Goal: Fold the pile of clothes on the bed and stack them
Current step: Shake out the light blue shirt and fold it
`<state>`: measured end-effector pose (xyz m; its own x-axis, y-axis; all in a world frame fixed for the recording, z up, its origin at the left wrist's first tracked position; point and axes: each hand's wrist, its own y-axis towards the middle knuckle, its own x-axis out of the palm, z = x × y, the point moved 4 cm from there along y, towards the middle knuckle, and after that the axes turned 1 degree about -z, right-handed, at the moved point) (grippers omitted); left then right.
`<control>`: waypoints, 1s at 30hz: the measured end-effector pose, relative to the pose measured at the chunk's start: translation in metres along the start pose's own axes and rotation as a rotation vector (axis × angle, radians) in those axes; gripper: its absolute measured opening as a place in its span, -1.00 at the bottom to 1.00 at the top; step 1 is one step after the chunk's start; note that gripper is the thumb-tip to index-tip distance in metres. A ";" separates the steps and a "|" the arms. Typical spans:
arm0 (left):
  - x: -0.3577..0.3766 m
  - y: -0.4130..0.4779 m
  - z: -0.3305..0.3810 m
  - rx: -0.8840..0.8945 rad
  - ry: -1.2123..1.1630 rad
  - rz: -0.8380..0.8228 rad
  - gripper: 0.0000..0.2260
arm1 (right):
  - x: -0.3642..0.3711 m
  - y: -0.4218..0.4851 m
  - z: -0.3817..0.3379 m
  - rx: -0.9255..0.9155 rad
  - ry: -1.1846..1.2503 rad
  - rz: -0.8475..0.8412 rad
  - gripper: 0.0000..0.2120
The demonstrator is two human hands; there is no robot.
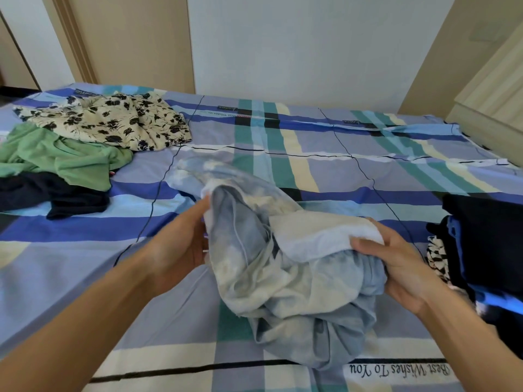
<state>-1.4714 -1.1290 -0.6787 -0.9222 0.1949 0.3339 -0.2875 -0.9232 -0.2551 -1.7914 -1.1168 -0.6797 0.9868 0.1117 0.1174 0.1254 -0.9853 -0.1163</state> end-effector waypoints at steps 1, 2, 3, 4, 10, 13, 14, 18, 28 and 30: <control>0.000 0.001 -0.001 -0.005 -0.007 -0.010 -0.58 | -0.004 0.003 0.003 0.014 -0.011 0.027 -0.45; 0.004 -0.001 -0.002 -0.018 0.017 -0.041 -0.58 | -0.006 0.004 0.006 0.030 -0.014 0.056 -0.51; 0.007 -0.004 -0.005 -0.029 0.035 -0.099 -0.57 | -0.010 0.006 0.009 0.042 -0.029 0.093 -0.57; 0.008 -0.006 -0.008 -0.048 0.086 -0.132 -0.58 | -0.017 0.008 0.013 0.046 -0.065 0.152 -0.63; 0.010 -0.014 -0.016 -0.071 0.304 -0.117 -0.69 | -0.026 0.003 0.014 0.124 -0.301 0.178 -0.78; 0.005 -0.011 -0.011 0.031 0.354 -0.024 -0.78 | -0.015 -0.008 0.011 0.253 -0.380 -0.032 -0.67; 0.005 -0.011 -0.008 0.057 0.362 0.011 -0.80 | -0.013 -0.010 0.011 0.267 -0.392 -0.075 -0.65; 0.010 -0.013 0.012 0.129 0.359 0.097 -0.73 | -0.011 -0.012 0.002 0.153 -0.297 -0.018 -0.40; 0.054 -0.002 0.269 0.585 0.566 0.249 -0.91 | 0.023 0.056 -0.248 -0.449 -0.514 0.262 -0.83; 0.067 -0.011 0.341 0.672 0.642 0.283 -0.89 | 0.036 0.059 -0.324 -0.569 -0.562 0.275 -0.91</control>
<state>-1.4422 -1.2183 -0.3442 -0.9574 -0.1034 -0.2695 -0.0098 -0.9215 0.3881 -1.7817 -1.2134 -0.3627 0.8979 -0.2420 -0.3678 -0.0489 -0.8850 0.4630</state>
